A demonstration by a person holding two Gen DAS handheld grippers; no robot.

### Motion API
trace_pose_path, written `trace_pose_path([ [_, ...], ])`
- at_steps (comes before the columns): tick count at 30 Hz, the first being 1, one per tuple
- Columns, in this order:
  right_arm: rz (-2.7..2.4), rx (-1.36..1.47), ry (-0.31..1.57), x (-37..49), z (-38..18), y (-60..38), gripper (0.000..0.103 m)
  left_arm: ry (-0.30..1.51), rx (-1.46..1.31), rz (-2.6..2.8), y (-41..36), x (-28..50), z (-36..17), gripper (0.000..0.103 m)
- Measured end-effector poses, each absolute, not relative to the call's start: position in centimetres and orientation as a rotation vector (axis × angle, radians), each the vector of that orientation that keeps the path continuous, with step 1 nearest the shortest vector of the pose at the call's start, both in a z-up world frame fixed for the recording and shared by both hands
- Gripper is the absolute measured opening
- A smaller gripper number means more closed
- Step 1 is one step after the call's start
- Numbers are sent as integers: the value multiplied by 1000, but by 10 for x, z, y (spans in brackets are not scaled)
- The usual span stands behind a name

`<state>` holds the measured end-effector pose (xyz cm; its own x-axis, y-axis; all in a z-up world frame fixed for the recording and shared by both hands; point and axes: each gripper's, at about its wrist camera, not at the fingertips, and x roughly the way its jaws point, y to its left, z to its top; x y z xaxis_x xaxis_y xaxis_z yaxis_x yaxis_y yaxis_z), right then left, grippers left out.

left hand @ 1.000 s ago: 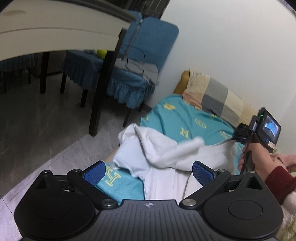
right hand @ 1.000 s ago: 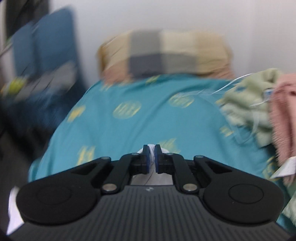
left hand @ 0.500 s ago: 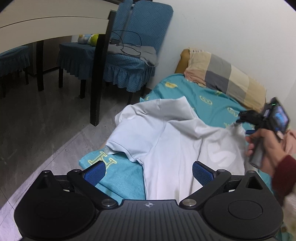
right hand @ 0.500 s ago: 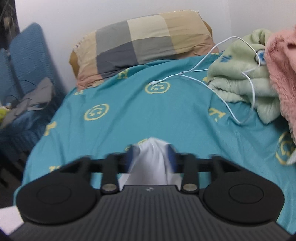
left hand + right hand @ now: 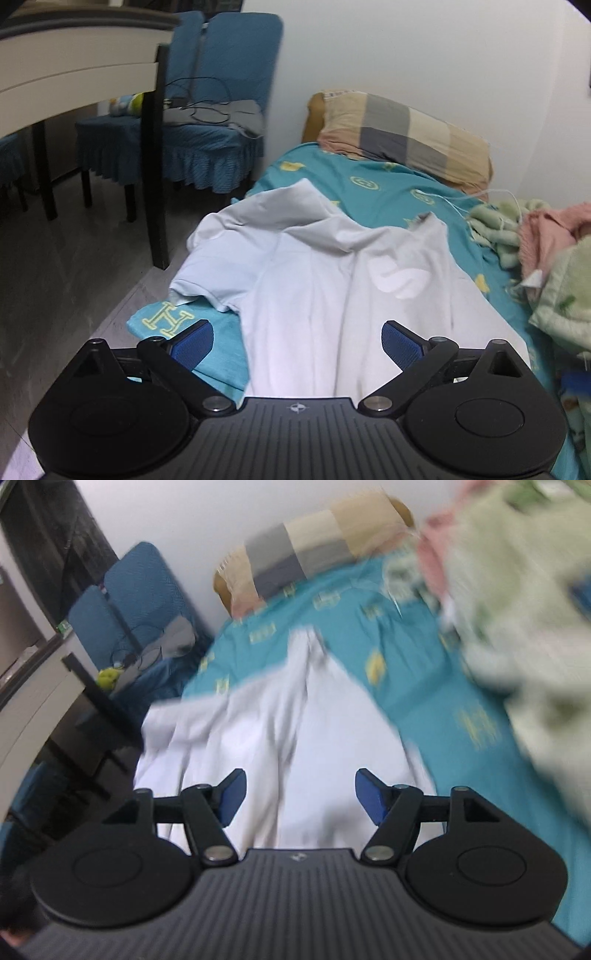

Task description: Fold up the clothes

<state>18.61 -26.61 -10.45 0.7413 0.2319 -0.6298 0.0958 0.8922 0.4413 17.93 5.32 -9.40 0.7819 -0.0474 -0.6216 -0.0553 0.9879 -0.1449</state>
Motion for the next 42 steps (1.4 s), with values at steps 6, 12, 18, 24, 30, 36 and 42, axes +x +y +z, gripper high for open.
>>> trace_pose_path([
  [6,127,429,678,154,-95,-253,68,645,-63,-25,34,196,-97,97],
  [12,102,436,670,174,-120,-268,67,589,170,-99,5,276,-101,94],
  [18,90,500,690,191,-135,-283,68,584,248,-160,-7,403,-97,89],
  [24,82,519,728,211,-155,-288,68,821,267,-242,-20,508,-123,84],
  [30,78,558,772,221,-170,-292,68,1079,173,-230,-3,556,-165,69],
  [36,62,586,771,218,-172,-293,68,922,253,-232,-12,552,-151,4],
  [42,41,547,762,214,-174,-284,68,688,296,-95,-41,576,-126,4],
])
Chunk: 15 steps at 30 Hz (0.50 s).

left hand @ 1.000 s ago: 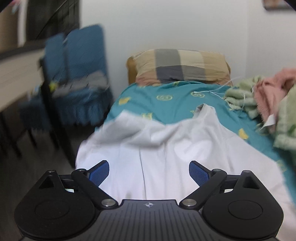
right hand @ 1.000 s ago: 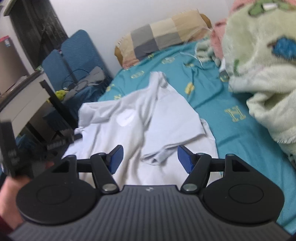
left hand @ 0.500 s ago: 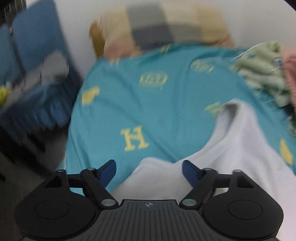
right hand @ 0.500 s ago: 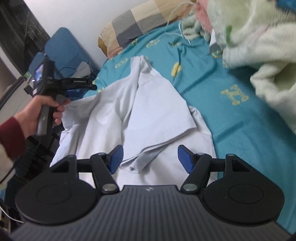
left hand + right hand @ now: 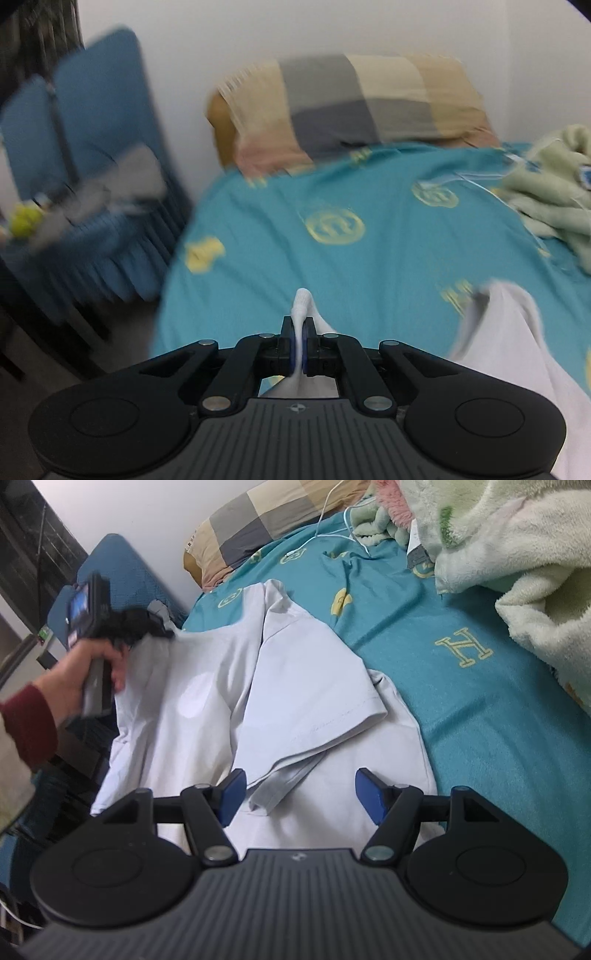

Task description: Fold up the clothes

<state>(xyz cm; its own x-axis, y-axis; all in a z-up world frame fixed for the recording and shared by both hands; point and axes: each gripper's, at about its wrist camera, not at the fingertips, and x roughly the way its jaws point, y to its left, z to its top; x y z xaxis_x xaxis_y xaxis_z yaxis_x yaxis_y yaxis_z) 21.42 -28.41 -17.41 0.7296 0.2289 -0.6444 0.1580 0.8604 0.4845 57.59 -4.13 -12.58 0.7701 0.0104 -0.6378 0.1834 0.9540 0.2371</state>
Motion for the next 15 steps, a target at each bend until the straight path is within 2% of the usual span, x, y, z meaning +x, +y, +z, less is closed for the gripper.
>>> trace_pose_path([
  [6,-1,514,751,220,-181,-284,67,722,333,-6,-58,590,-175,7],
  [7,-3,506,751,221,-183,-284,67,735,326,2,-59,591,-183,15],
  [8,-1,500,751,221,-184,-283,67,741,315,-1,-58,588,-187,18],
  [10,6,488,746,221,-185,-282,68,741,288,-20,-52,574,-186,43],
  [12,11,482,742,221,-185,-282,68,726,240,-28,-41,553,-177,58],
  [15,15,482,737,223,-184,-282,68,699,178,-41,-25,507,-152,61],
])
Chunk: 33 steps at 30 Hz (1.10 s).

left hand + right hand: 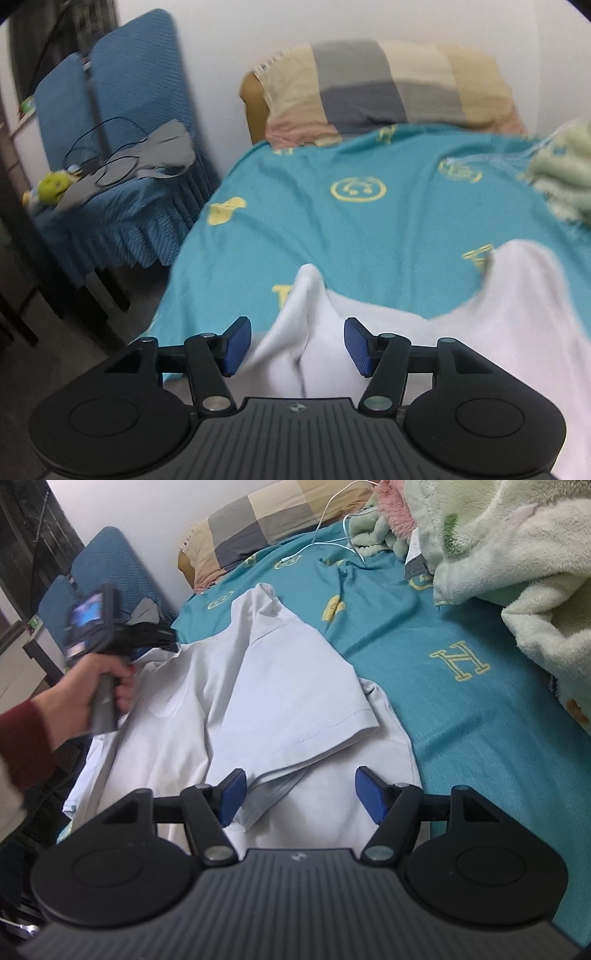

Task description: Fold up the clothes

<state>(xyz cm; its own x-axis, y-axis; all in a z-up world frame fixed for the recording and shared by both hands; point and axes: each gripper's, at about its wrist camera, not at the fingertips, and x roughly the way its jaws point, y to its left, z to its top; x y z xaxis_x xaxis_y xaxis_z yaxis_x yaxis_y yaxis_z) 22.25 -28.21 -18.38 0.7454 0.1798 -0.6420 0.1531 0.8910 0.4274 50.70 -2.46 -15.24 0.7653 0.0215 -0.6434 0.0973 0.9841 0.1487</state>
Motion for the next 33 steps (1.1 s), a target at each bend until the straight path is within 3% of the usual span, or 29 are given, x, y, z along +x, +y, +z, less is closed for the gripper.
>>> trace_pose_path([
  [3,22,480,721,220,-178,-282,68,655,168,-59,-11,441,-122,67],
  [8,35,463,683,210,-163,-281,68,617,117,-59,4,301,-82,70],
  [16,68,454,658,180,-134,-288,68,696,29,-83,7,130,-68,71],
  [23,106,562,625,144,-110,-302,68,732,71,-70,-7,88,-68,72],
  [25,99,621,603,141,-110,-311,62,721,55,-67,-10,78,-65,76],
  [33,38,743,608,184,-141,-331,60,721,-4,-37,-2,90,-71,78],
])
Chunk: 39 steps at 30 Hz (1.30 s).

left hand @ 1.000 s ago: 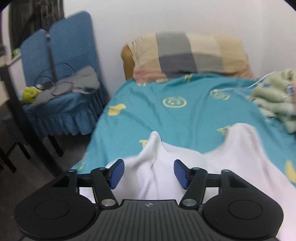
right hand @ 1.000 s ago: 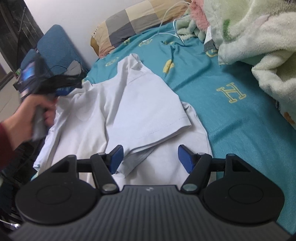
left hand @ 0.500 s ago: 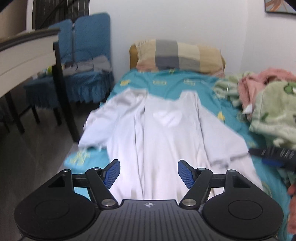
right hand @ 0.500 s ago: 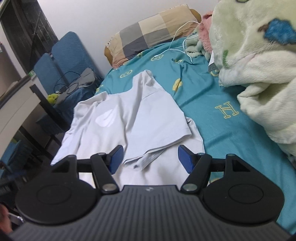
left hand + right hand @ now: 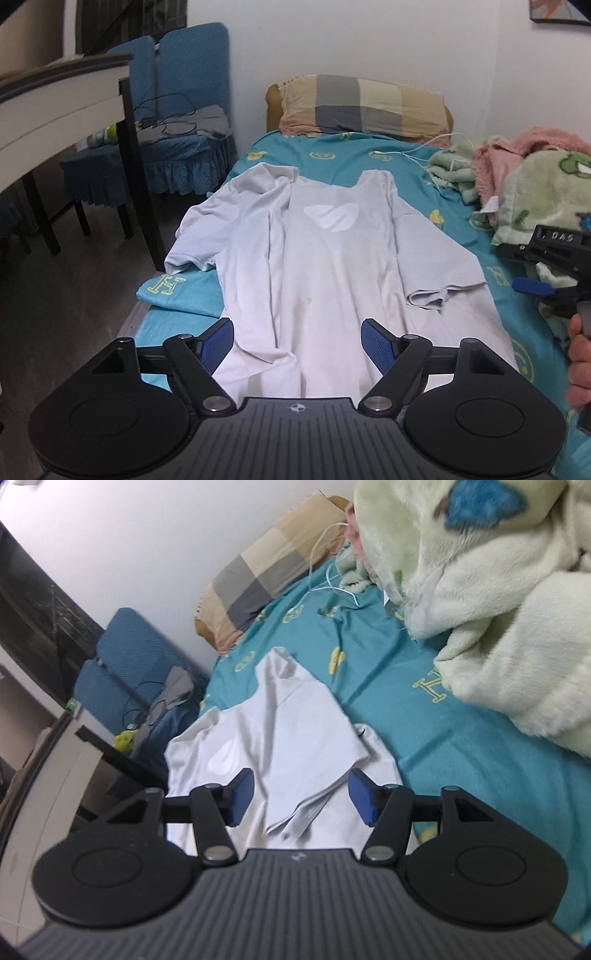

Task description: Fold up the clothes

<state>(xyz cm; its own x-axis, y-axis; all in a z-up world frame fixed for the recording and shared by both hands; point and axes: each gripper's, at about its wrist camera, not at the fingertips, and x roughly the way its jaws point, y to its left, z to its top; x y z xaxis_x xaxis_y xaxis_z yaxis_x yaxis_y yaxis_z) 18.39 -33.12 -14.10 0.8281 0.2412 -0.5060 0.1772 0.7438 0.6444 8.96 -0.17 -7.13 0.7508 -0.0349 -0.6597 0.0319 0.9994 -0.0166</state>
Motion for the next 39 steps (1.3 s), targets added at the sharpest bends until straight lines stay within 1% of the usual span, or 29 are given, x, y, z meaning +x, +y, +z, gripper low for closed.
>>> trace_pose_path([
  [4,17,713,647,220,-163,-334,58,739,-86,-33,9,107,-79,78],
  [7,-5,665,678,241,-179,-334,51,756,-129,-26,12,122,-87,78],
  [8,-6,666,686,246,-184,-335,44,760,-141,-24,13,126,-90,78],
  [9,-3,674,689,251,-188,-335,33,766,-149,-23,13,129,-92,78],
  [10,6,685,688,254,-192,-335,25,772,-154,-23,14,132,-95,78],
  [11,9,686,684,257,-193,-335,11,778,-159,-23,14,135,-98,78],
  [12,3,661,672,258,-189,-333,9,783,-163,-23,14,137,-100,78],
  [14,-21,576,630,256,-176,-327,6,792,-172,-22,13,140,-103,78],
  [19,-135,400,518,268,-133,-340,5,799,-209,-21,13,143,-105,78],
  [22,-224,283,464,295,-111,-361,5,786,-193,-21,11,143,-105,78],
  [26,-346,114,456,352,-95,-394,5,798,-180,-26,8,148,-110,78],
  [31,-345,84,495,397,-97,-414,6,826,-151,-69,2,154,-121,78],
  [34,-294,95,522,398,-97,-409,9,833,-125,-104,-5,156,-125,78],
  [35,-284,98,534,394,-96,-405,21,839,-121,-121,-8,156,-126,77],
  [36,-272,102,542,386,-95,-400,37,840,-116,-139,-11,156,-126,77],
  [37,-255,111,543,374,-93,-394,45,833,-106,-157,-14,154,-125,77],
  [38,-231,122,544,361,-90,-389,58,822,-93,-173,-17,151,-124,77],
  [39,-209,145,545,344,-86,-384,62,812,-80,-189,-21,149,-123,77],
])
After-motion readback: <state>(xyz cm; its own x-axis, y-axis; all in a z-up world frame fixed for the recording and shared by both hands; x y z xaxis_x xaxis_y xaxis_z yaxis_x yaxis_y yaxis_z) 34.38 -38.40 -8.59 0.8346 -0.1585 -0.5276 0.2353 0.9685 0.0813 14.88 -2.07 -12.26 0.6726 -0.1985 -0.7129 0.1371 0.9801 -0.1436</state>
